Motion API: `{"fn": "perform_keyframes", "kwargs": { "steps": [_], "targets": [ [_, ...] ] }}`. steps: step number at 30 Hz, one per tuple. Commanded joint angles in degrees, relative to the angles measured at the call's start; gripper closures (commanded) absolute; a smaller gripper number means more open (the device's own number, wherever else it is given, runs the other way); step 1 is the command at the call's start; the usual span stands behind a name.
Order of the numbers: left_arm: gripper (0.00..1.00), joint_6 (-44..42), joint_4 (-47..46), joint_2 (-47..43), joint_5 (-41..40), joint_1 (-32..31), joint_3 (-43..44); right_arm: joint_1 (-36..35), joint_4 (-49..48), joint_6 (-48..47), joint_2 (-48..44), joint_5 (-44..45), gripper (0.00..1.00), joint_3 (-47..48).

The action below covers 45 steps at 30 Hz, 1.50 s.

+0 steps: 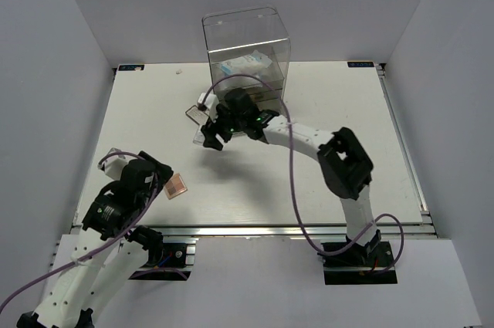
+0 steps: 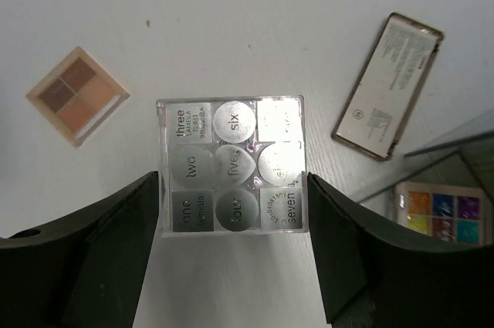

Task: Organize the makeup

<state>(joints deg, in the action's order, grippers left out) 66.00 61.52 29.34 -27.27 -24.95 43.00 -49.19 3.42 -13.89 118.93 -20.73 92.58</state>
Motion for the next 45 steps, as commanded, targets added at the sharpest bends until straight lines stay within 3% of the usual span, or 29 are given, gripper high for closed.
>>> {"fn": "perform_keyframes", "kwargs": {
  "steps": [1,8,15,18,23,27,28,35,38,45],
  "targets": [
    [0.02,-0.5,-4.3,2.3,1.0,0.3,-2.0,0.9,-5.2,1.0,-8.8,-2.6,1.0,-6.4],
    [0.02,-2.7,-8.5,7.4,1.7,0.3,-6.0,10.0,-4.4,9.0,-15.0,8.1,1.0,-11.2],
    [0.02,-4.7,-12.6,11.7,2.7,0.3,-7.6,15.7,-5.4,12.0,-11.5,14.9,1.0,-10.2],
    [0.02,-4.7,-12.3,12.4,2.3,0.2,-7.8,16.4,-5.6,12.9,-8.8,16.3,0.95,-8.8],
    [0.02,-3.7,-11.2,11.7,2.0,0.3,-8.6,16.7,-4.8,13.5,-4.4,16.8,0.75,-6.1],
    [0.02,-2.7,-10.5,10.7,1.9,0.3,-9.6,16.8,-4.0,13.5,-2.1,17.1,0.3,-4.5],
    [0.02,-2.6,-10.5,10.6,1.9,0.3,-9.9,16.9,-4.0,13.5,-1.4,17.0,0.11,-4.2],
    [0.02,-2.5,-11.3,12.5,2.0,0.3,-10.2,18.9,-3.5,13.2,-1.8,14.6,0.11,-3.5],
    [0.02,-1.0,-10.6,16.0,2.0,0.2,-9.8,20.4,-1.9,11.3,-4.7,9.6,0.11,-5.8],
    [0.02,-3.2,-10.5,26.8,3.6,1.8,-7.1,25.3,-2.8,-1.9,-17.2,-14.2,0.11,-16.8]
  ]
}}
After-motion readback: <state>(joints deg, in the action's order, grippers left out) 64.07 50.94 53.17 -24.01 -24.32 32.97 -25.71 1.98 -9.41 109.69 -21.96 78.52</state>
